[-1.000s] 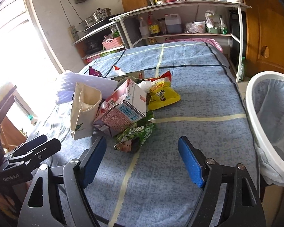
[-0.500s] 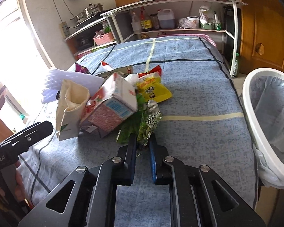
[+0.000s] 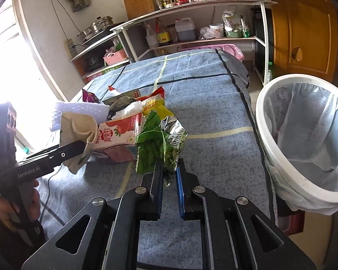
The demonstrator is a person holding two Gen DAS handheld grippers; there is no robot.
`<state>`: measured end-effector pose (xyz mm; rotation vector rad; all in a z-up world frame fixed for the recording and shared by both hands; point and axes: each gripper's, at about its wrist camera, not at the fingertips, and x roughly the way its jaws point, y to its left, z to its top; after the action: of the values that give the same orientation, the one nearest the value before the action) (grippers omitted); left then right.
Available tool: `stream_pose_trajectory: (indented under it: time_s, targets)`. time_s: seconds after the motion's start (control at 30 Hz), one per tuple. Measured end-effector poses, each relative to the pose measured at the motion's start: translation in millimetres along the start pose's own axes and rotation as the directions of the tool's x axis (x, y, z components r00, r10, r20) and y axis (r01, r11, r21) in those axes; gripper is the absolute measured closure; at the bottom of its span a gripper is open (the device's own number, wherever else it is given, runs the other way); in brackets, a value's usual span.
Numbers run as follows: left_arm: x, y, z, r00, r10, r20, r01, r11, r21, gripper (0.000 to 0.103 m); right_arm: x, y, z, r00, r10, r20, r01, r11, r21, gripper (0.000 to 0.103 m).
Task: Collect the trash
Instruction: 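Carry the paper bag and green wrapper over the white bin with both grippers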
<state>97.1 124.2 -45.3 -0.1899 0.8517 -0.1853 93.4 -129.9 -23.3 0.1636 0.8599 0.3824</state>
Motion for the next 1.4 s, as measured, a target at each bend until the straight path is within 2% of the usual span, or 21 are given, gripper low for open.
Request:
stream_pose_trajectory:
  time_s: [0.23,0.37,0.43,0.57,0.6,0.63,0.87,1.17,1.4]
  targets:
    - [-1.6,-18.4,-3.9,1.000,-0.026,-0.007,0.026,0.999,0.047,0.047,-5.2,-9.1,-2.2,1.000,-0.006,0.006,0.006,1.000,0.024,0.092]
    - [-2.5,-25.9,-8.9,0.999,-0.032,-0.020,0.033,0.997,0.071,0.048,-9.0,-9.7,-2.1,1.000,-0.002,0.014,0.002,1.000,0.026,0.092]
    - [-1.1,-29.6,-10.7,0.999,-0.036,-0.025,0.038,0.996,0.082,0.054,-8.6,-10.3,-2.0,1.000,0.002,0.016,-0.002,1.000,0.031,0.092]
    - [-0.1,-31.3,-10.8,0.999,-0.034,-0.021,0.036,0.997,0.065,0.060,-8.5,-12.6,-2.8,1.000,0.009,0.012,-0.009,0.999,0.036,0.092]
    - [0.6,-32.4,-11.3,0.999,-0.036,-0.026,0.037,0.997,0.070,0.068,-9.1,-13.2,-2.9,1.000,0.008,0.013,-0.009,0.999,0.038,0.092]
    - [1.3,-34.0,-12.6,0.999,-0.028,-0.033,0.030,0.996,0.078,0.071,-10.1,-14.4,-3.0,1.000,0.009,0.015,-0.010,0.999,0.041,0.092]
    - [-8.4,-40.7,-23.8,0.999,-0.024,-0.036,0.026,0.997,0.075,0.073,-13.2,-18.6,-5.1,1.000,0.018,0.016,-0.019,0.998,0.054,0.092]
    - [-28.6,-42.4,-43.8,0.990,-0.131,-0.058,0.131,0.991,-0.004,0.073,-22.2,-21.1,-7.1,0.999,0.027,0.039,-0.030,0.998,0.060,0.092]
    - [-47.3,-62.5,-48.6,0.985,-0.169,-0.041,0.170,0.985,0.027,0.073,-35.8,-23.4,-8.4,0.998,0.014,0.066,-0.018,0.998,0.060,0.092]
